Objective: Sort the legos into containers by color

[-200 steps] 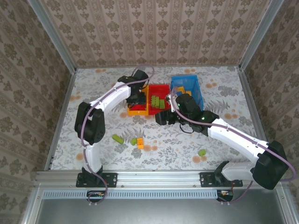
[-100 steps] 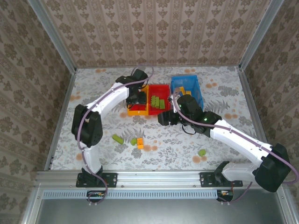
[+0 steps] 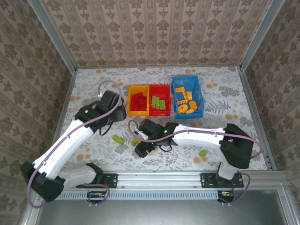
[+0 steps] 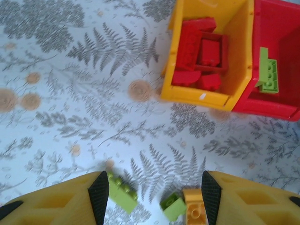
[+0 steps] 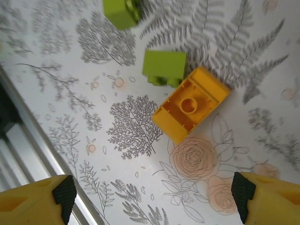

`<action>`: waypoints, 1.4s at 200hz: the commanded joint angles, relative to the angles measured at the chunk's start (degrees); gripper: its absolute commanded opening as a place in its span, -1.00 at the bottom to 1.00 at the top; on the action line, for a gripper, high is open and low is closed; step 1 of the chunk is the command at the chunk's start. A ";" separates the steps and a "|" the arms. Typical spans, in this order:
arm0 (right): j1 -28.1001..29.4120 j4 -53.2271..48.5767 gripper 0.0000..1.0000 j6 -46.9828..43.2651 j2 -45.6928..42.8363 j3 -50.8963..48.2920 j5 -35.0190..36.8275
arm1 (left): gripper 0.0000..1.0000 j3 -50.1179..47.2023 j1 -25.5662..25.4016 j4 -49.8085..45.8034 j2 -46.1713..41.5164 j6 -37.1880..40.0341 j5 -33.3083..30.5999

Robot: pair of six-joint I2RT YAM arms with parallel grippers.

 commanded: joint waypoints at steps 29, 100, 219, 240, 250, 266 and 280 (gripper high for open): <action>1.07 -2.61 0.90 12.10 7.94 4.64 2.98 | 0.15 -6.94 -0.90 -4.08 -11.37 -4.58 0.91; 2.36 -7.20 0.62 17.78 17.69 11.93 10.06 | 0.15 -7.34 -1.07 -6.90 -16.88 -2.66 3.03; -5.45 -15.30 -0.50 20.46 -1.14 2.41 17.10 | 0.15 -6.26 -5.47 6.70 -12.17 1.38 12.87; -11.66 -17.59 -0.50 19.54 -10.70 -2.22 17.33 | 0.16 -2.56 -9.75 10.89 -5.37 3.09 11.74; -15.79 -17.89 -0.49 18.47 -14.47 -4.24 17.08 | 0.16 -0.48 -11.60 12.49 -1.79 3.91 11.24; -23.53 -16.37 -0.48 15.36 -18.70 -6.75 15.19 | 0.16 2.16 -13.80 15.54 3.42 5.14 11.23; -30.31 -14.48 -0.47 12.78 -18.20 -6.85 12.01 | 0.16 4.44 -15.23 17.84 7.80 6.28 11.79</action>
